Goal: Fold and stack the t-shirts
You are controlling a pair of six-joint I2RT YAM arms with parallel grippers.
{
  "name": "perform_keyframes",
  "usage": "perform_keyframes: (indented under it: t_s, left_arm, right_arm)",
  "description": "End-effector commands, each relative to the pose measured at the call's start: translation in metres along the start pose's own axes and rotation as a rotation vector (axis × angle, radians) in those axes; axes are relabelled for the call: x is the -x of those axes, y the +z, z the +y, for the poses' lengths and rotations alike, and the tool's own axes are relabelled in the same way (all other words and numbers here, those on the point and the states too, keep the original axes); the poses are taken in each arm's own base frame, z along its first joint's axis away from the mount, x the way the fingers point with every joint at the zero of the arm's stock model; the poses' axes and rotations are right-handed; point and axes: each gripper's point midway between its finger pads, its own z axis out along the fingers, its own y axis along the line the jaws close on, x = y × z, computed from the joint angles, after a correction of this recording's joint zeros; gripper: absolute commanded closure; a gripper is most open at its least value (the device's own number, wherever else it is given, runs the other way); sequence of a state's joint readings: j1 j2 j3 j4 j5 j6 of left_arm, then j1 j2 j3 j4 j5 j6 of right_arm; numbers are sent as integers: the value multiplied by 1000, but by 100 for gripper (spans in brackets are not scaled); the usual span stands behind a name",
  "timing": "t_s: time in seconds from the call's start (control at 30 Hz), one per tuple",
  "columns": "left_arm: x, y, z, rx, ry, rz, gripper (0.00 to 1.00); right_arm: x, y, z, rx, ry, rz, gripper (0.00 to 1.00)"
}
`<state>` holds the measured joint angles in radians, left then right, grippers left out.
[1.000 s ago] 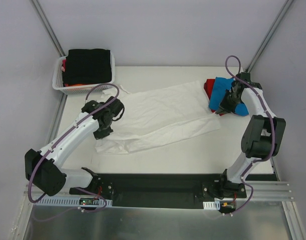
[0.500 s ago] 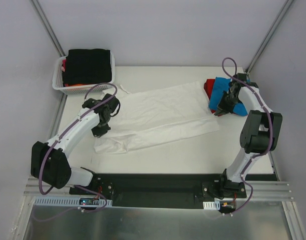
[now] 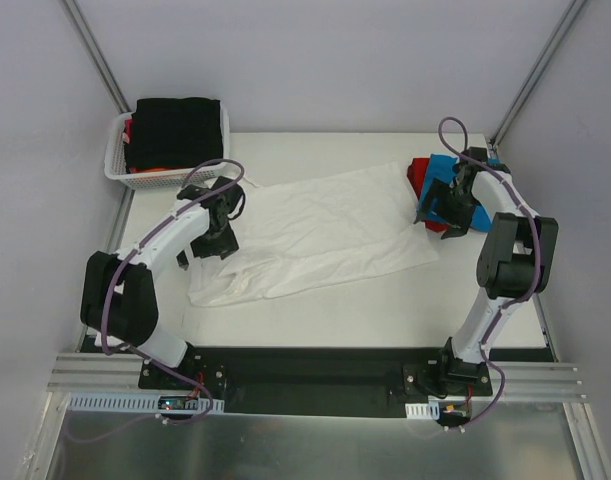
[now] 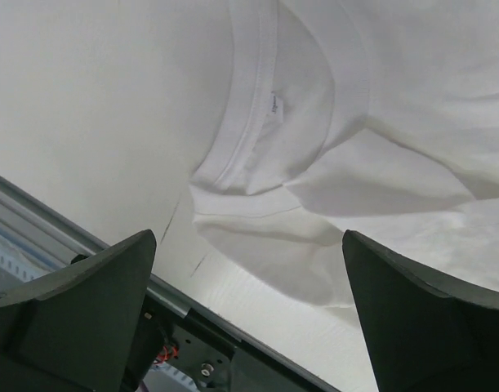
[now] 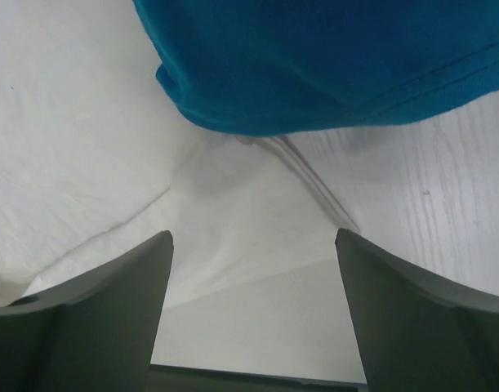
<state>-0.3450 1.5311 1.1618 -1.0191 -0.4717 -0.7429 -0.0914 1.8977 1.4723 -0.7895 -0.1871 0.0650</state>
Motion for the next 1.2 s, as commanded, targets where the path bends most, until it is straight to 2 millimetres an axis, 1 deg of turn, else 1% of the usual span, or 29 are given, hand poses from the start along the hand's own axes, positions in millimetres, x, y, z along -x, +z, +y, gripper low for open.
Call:
perform_keyframes:
  t_s: [0.0, 0.07, 0.1, 0.13, 0.17, 0.2, 0.23, 0.27, 0.3, 0.33, 0.37, 0.4, 0.47, 0.5, 0.53, 0.6, 0.63, 0.67, 0.7, 0.87, 0.9, 0.97, 1.13, 1.17]
  left_arm:
    - [11, -17, -7, -75, -9, -29, 1]
    - [6, -27, -5, -115, -13, -46, 1]
    - [-1, -27, -3, -122, -7, -39, 1]
    - [-6, -33, -3, -150, -2, -52, 1]
    - [-14, -36, -5, -174, 9, -43, 2]
    - [-25, -33, -4, -174, 16, -32, 5]
    - [-35, -41, -8, -213, 46, -53, 13]
    - [-44, -43, -11, -234, 61, -45, 20]
    - [-57, -40, -12, -234, 71, -32, 27]
    - [-64, -43, -13, -250, 77, -34, 35]
    - [-74, -44, -17, -261, 106, -28, 43]
    - [-87, -40, -18, -262, 94, 7, 45]
    - [-100, -40, -24, -275, 116, 18, 48]
    - [-105, -38, -25, -273, 118, 24, 48]
    - [-108, -37, -29, -272, 128, 23, 48]
    - [-111, -40, -34, -278, 153, 19, 47]
    - [-111, -40, -36, -276, 163, 17, 47]
    - [-111, -41, -37, -280, 169, 12, 46]
    - [-110, -45, -39, -290, 176, 6, 46]
    - [-110, -54, -41, -328, 175, 1, 45]
    - [-111, -54, -40, -330, 177, 1, 45]
    - [-109, -57, -36, -342, 174, -10, 45]
    - [-109, -64, -24, -349, 171, -22, 44]
    - [-109, -65, -23, -351, 169, -21, 44]
  right_arm:
    - [10, -32, 13, 21, -59, -101, 11]
    - [0, -44, 14, 35, -70, -114, 11]
    - [-5, -57, 16, 40, -83, -145, 13]
    - [-11, -61, 16, 47, -89, -152, 17]
    - [-29, -52, 9, 38, -85, -112, 19]
    - [-37, -51, 7, 37, -85, -105, 22]
    - [-43, -54, 6, 43, -87, -121, 28]
    - [-58, -45, -1, 32, -81, -89, 30]
    - [-63, -42, -2, 37, -71, -83, 31]
    - [-65, -41, -2, 42, -70, -89, 32]
    - [-68, -38, -3, 42, -70, -81, 32]
    - [-74, -33, -5, 34, -73, -63, 32]
    - [-78, -27, -4, 29, -85, -48, 38]
    - [-81, -24, -3, 19, -100, -42, 42]
    - [-81, -21, -3, 17, -109, -40, 51]
    - [-82, -15, -3, 7, -111, -28, 66]
    - [-81, -13, -4, 3, -109, -30, 85]
    - [-81, -12, -4, 2, -104, -27, 94]
    - [-80, -9, -4, -2, -100, -22, 99]
    - [-74, 0, 3, 17, -81, 10, 99]
    - [-76, 5, 2, 8, -71, 36, 99]
    - [-71, 6, 4, 9, -67, 33, 99]
    - [-67, 12, 7, 11, -54, 47, 99]
    - [-70, 13, 11, 13, -68, 53, 99]
